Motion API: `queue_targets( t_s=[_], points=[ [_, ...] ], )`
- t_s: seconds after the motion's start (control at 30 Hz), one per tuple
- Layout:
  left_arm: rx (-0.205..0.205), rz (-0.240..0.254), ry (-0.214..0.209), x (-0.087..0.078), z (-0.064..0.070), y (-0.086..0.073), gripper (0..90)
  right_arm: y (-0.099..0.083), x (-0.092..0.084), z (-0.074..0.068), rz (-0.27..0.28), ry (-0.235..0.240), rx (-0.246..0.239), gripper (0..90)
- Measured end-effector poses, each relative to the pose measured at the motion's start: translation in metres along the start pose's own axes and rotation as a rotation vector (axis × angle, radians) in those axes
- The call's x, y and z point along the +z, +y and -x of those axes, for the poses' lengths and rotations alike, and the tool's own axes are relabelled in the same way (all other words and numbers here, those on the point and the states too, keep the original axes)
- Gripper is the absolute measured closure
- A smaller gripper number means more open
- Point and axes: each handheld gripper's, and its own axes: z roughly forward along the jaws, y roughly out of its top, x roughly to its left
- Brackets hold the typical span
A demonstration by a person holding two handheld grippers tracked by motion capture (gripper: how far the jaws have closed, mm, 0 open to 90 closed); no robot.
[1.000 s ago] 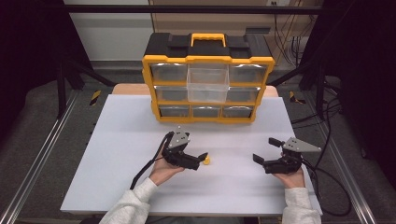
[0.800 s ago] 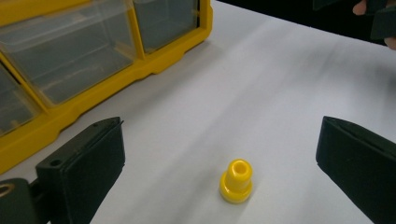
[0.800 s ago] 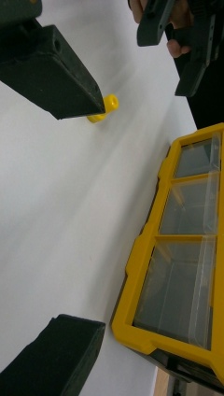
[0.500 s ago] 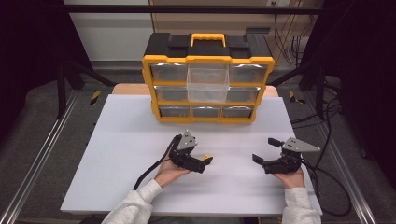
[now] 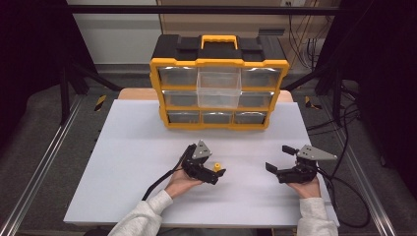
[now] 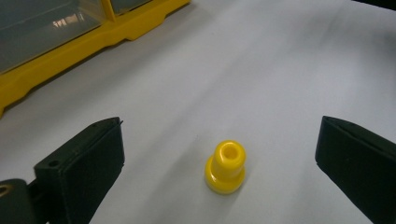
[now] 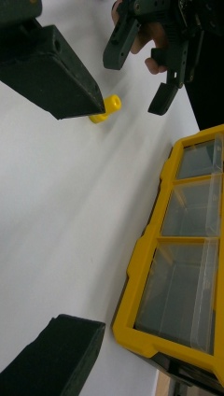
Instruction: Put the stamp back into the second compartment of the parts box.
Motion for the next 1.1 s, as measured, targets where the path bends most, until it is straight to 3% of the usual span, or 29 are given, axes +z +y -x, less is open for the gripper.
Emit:
queue_targets(
  t_s=[0.37, 1.1],
  points=[
    [-0.004, -0.037, 0.021, 0.006, 0.0029, -0.0037, 6.6, -0.0002, 0.0002, -0.0001, -0.003, 0.0, 0.002, 0.3],
    [-0.043, -0.074, -0.022, 0.0076, 0.0037, -0.0055, 42.0, -0.0007, 0.0, -0.0001, -0.005, -0.001, 0.003, 0.3]
  ],
)
